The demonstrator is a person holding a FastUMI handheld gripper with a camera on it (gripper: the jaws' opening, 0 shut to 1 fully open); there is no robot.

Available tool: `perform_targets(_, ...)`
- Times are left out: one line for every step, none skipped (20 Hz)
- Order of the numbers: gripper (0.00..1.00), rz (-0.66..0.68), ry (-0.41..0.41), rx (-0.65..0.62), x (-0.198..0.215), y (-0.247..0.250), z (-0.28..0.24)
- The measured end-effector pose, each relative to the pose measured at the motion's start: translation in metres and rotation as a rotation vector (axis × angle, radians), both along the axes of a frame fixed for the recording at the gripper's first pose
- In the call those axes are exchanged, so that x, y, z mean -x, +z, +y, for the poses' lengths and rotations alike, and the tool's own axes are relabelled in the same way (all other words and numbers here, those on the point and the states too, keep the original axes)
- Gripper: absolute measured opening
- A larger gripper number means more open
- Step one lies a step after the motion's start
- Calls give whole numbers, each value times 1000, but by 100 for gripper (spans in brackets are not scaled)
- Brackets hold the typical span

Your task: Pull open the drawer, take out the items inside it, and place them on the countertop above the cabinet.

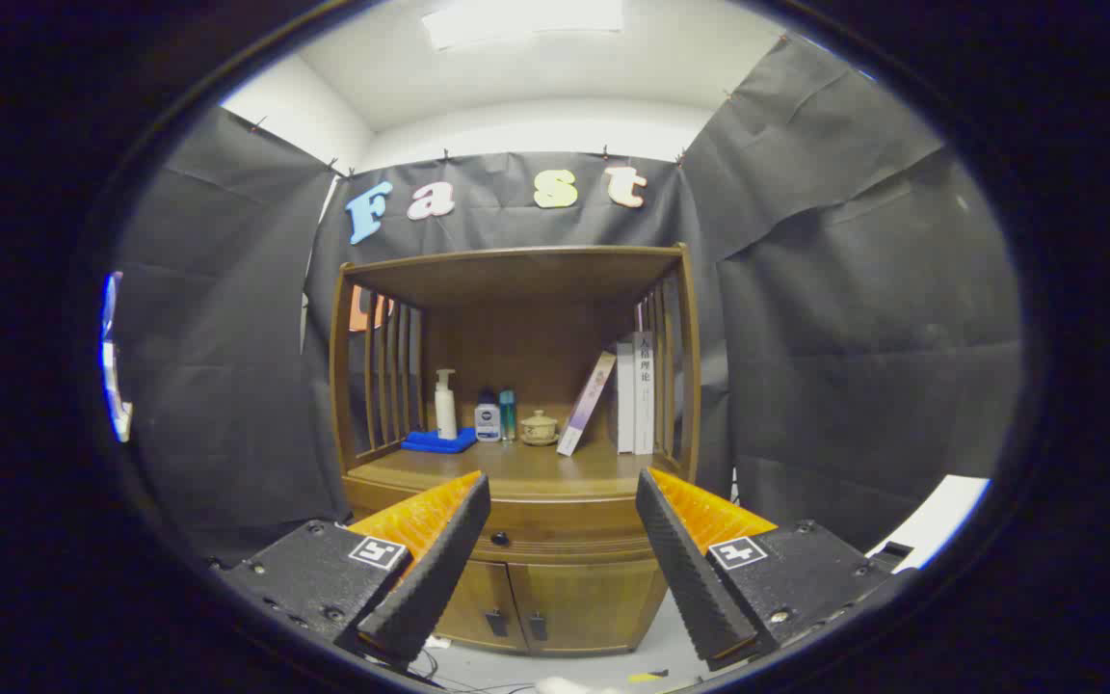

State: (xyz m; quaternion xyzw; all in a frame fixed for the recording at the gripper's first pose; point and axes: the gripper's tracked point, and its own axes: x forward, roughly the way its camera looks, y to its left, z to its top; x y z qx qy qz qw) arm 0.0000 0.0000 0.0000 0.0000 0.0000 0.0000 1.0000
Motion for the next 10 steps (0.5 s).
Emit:
perform_targets(99,-1,3,-5,0,-2,1)
perform_targets(99,1,1,-3,0,-2,0)
perform_targets(99,3,0,1,-1,-5,-1)
perform_targets(99,3,-4,4,-3,-4,-2)
perform_targets(99,3,-8,6,-4,-5,-3)
perform_targets(99,2,-10,5,-4,-5,-3)
perform_targets(99,0,-12,5,-4,-5,-3)
perform_targets(99,2,-11,6,-3,-5,-1)
perform_targets(99,3,-9,10,-3,-7,0)
perform_targets(99,4,-8,14,-3,-7,2)
